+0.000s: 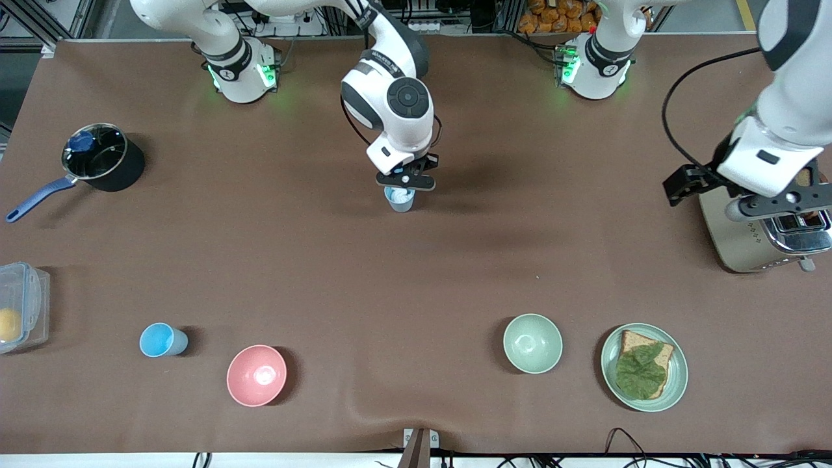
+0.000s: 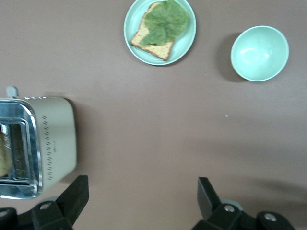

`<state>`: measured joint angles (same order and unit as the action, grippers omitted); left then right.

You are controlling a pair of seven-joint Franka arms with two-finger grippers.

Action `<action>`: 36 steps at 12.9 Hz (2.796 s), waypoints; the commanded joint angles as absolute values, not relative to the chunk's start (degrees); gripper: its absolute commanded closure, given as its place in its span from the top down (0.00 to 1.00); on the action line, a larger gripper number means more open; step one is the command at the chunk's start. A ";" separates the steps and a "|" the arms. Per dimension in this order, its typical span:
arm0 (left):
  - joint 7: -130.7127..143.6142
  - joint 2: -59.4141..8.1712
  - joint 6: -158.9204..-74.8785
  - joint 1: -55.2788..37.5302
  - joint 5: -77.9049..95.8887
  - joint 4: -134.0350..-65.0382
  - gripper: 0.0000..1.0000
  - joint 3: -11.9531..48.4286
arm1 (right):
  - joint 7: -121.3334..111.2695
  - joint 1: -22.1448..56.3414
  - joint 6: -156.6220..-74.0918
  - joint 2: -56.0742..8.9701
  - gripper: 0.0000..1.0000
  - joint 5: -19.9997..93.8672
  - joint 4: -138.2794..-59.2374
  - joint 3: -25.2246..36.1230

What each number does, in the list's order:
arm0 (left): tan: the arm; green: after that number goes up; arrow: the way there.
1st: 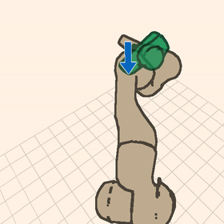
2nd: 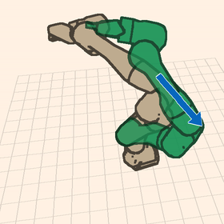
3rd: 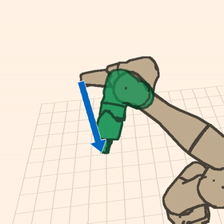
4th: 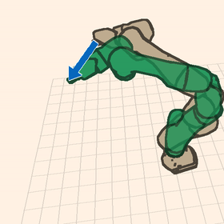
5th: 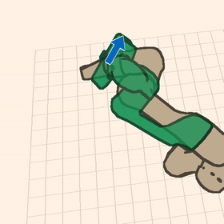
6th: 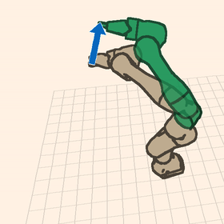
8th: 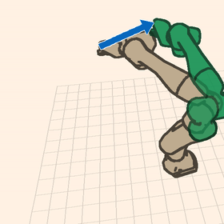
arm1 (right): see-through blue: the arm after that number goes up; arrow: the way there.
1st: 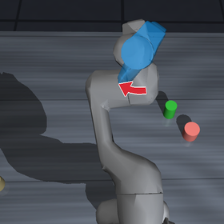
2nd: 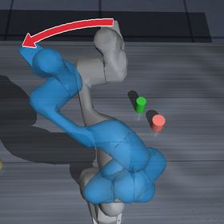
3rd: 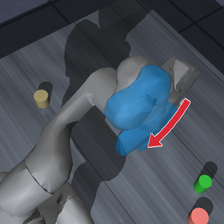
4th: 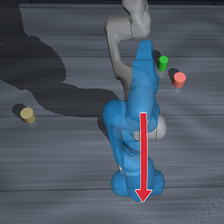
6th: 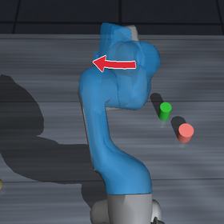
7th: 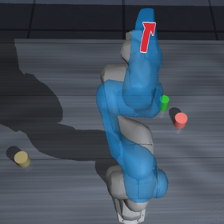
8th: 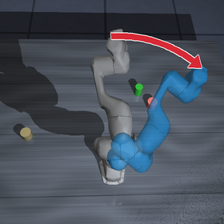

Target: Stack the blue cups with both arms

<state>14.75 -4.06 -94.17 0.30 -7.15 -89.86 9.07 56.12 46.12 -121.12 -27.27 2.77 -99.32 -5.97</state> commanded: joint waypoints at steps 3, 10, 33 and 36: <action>10.81 -1.76 -92.46 -0.44 -6.06 -89.65 1.00 5.89 | 57.75 46.67 -123.13 -28.30 0.00 -2.81 -97.91 -5.19; 10.63 -1.14 -92.02 -0.70 -4.83 -89.82 1.00 5.71 | 57.92 46.06 -122.52 -29.27 1.00 -3.87 -96.16 -5.19; 7.92 0.35 -88.07 -0.97 -1.58 -88.42 1.00 2.99 | -6.68 -5.72 -87.29 3.07 1.00 -1.14 -97.38 -5.45; 6.86 0.00 -86.93 -1.23 -1.41 -87.01 1.00 2.64 | -6.68 -4.22 -86.31 3.25 1.00 -1.23 -96.42 -4.92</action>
